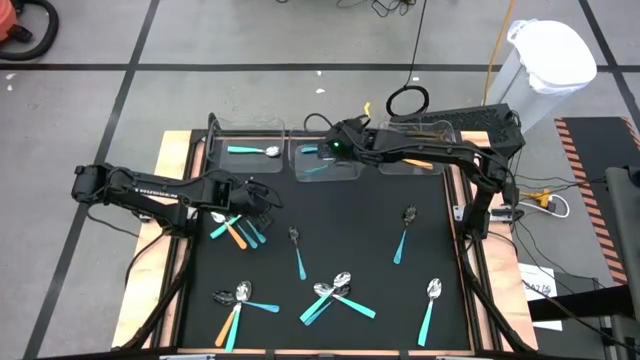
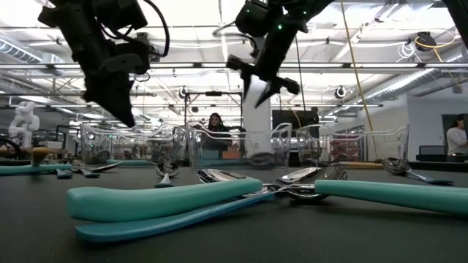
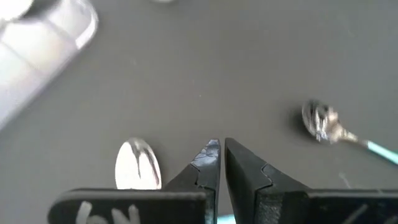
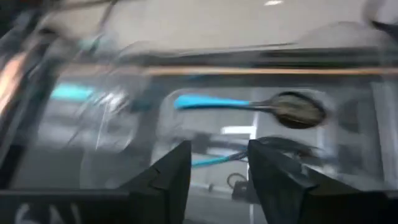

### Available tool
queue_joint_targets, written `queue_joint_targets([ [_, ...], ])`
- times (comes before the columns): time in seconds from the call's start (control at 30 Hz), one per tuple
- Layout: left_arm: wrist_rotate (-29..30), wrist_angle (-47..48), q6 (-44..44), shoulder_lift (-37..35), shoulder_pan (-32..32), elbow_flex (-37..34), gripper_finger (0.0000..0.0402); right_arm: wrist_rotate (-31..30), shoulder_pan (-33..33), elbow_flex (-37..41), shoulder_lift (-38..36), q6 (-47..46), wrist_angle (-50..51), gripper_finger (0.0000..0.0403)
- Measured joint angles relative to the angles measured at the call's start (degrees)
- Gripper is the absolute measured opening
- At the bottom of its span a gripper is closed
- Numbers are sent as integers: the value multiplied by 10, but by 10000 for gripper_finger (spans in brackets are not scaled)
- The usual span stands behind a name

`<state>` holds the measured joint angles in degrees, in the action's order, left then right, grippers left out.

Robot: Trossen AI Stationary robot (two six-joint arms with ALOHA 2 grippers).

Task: Sort silverware by color (type)
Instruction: Put the light blue spoon into the left transparent bin

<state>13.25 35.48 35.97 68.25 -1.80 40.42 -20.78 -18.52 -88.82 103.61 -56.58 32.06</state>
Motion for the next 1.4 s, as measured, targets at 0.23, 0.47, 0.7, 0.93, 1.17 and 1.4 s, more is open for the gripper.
queue_joint_targets([
  [0.23,-10,114,56,-1,1,0,27,158,50,-1,28,255,-169,167],
  [0.47,-37,155,102,-74,29,6,27,226,82,-1,92,239,-283,140],
  [0.7,19,134,162,-187,74,23,27,226,112,0,142,214,-366,135],
  [0.93,24,131,145,-228,84,23,27,254,139,-1,171,214,-431,134],
  [1.17,21,131,108,-207,87,0,27,236,161,-1,171,215,-397,134],
  [1.4,21,124,132,-175,87,-3,27,207,159,-1,160,177,-307,134],
])
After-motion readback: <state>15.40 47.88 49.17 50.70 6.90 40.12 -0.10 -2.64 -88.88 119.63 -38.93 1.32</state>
